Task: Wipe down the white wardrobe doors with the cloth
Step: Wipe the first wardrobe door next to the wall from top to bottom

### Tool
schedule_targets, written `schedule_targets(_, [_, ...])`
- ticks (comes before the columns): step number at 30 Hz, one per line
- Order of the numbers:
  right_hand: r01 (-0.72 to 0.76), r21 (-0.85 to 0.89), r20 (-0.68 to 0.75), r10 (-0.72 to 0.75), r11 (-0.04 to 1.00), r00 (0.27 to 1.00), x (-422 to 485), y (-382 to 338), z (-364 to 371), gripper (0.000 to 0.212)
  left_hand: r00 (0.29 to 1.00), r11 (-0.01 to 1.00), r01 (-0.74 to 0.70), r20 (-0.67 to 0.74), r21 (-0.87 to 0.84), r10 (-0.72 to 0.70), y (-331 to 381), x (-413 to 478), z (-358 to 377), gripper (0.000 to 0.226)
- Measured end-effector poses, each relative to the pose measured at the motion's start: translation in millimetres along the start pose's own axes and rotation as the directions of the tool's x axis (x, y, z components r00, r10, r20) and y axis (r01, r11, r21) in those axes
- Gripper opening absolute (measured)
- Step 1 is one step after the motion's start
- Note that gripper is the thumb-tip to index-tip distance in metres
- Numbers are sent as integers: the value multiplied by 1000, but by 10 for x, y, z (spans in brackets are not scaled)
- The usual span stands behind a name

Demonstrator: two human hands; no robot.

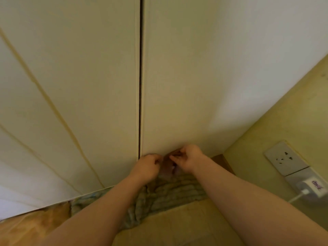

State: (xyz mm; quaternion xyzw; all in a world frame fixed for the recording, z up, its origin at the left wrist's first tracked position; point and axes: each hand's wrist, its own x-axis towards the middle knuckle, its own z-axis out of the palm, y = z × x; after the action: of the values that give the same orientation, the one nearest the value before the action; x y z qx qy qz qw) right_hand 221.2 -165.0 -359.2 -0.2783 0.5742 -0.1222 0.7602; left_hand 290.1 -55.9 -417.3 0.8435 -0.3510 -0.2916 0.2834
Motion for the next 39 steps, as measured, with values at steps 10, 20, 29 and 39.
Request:
schedule_targets(10, [303,115,-92,-293,946,952,239,-185,-339,43,1000,1000,13,28,4,-13,52,67,93,34])
schedule_targets(20, [378,126,-219,-346,917,912,726,-548,-651,31,992,991,-42,113,-125,57,325,342,382,37])
schedule_targets(29, [188,132,-233,-154,973,960,1291,-270,-795,32,992,964,-24,113,-266,55,316,455,534,39])
schedule_targets(39, [350,445,-255,-259,824,932,1396,-412,-965,31,995,938,-59,55,-342,83,172,416,585,37])
